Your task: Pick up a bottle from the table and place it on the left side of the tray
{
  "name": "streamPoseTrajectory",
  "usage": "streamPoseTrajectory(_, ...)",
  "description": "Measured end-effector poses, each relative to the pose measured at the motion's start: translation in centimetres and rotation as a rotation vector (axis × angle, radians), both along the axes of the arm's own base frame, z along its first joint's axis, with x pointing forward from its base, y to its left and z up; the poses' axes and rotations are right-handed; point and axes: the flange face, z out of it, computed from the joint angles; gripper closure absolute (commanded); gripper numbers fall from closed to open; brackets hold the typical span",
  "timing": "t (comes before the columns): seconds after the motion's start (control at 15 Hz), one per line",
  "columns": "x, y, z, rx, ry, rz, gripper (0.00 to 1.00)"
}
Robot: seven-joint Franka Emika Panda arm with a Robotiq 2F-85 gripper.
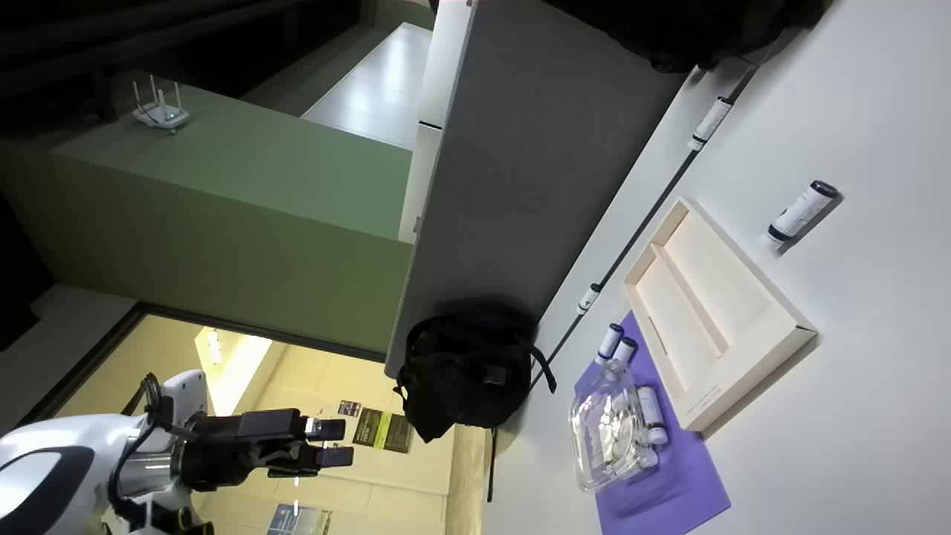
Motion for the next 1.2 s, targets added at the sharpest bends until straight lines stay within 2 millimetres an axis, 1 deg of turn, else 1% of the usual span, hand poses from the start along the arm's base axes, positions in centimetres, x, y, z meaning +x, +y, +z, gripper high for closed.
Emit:
streamPoseTrajectory(0.93, 0.1, -0.1, 0.0, -0.002, -0.004, 0.001, 0.0)
streamPoseTrajectory(1.07, 1.0, -0.6, -0.3, -0.011, -0.018, 0.007, 0.0)
streamPoseTrajectory(1.2, 3.3, -1.4, -0.8, -0.035, -0.041, 0.058, 0.0)
